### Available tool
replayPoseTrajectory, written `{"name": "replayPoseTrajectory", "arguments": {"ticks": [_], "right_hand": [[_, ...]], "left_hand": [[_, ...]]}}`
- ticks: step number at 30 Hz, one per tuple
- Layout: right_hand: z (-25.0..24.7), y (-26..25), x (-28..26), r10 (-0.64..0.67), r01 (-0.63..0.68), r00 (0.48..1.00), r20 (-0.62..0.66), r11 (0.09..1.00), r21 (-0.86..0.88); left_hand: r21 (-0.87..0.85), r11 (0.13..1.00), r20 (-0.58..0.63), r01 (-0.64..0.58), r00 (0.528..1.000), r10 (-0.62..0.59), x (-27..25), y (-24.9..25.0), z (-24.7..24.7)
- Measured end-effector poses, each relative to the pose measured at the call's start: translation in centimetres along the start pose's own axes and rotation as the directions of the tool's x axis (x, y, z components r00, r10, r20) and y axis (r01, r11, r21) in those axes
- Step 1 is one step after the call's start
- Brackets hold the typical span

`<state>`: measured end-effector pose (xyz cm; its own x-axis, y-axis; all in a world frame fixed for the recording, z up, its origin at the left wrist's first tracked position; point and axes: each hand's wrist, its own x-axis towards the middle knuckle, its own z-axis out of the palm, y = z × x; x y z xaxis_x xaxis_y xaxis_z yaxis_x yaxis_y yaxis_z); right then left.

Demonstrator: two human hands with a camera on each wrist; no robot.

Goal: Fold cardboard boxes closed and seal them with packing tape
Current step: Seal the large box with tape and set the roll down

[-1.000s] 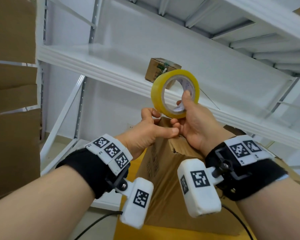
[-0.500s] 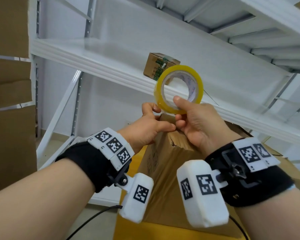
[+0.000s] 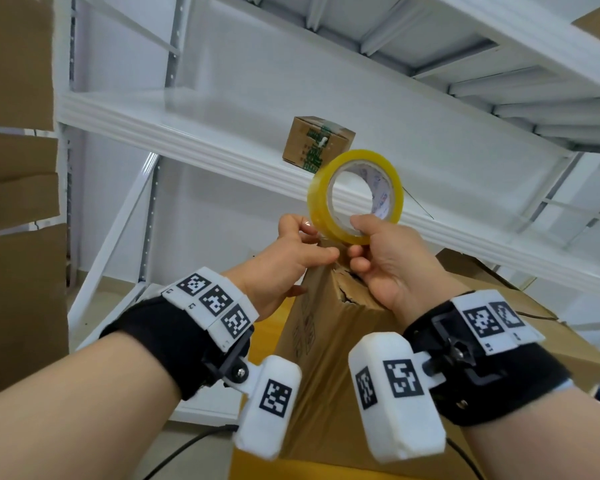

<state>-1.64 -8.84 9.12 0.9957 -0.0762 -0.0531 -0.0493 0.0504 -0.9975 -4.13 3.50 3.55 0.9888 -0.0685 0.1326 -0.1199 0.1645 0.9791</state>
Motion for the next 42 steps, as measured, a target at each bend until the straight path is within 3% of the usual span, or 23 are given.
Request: {"name": "replayPoseTrajectory", "arguments": {"ticks": [11,19,24,30,42], "right_hand": [[1.5,-0.4,0.0,-0.075,0.075,0.997,0.017,0.997,-0.008],[1.3,0.2,0.5,-0.085,0.084,0.996,0.01,0.996,0.04],[1.5,0.0,0.2,-0.117,0.116,0.993,0.009,0.992,0.042],[1.6,0.0,0.2,-0.113,0.113,0.994,-0.007,0.993,0.044],[1.4,0.0,0.2,-0.075,0.075,0.997,-0.001,0.997,0.023]], "left_hand": [[-0.066,0.998,-0.053,-0.009,0.999,0.006,0.3,-0.4,0.6],[-0.186,0.981,0.026,0.046,0.999,-0.042,0.1,-0.3,-0.8],[-0.406,0.91,-0.046,0.085,0.993,-0.113,-0.4,0.1,-2.4],[-0.495,0.866,-0.162,0.07,0.972,-0.172,-0.4,-0.2,-1.6],[-0.495,0.865,-0.172,0.083,0.966,-0.191,-0.9,-0.2,-1.9]]}}
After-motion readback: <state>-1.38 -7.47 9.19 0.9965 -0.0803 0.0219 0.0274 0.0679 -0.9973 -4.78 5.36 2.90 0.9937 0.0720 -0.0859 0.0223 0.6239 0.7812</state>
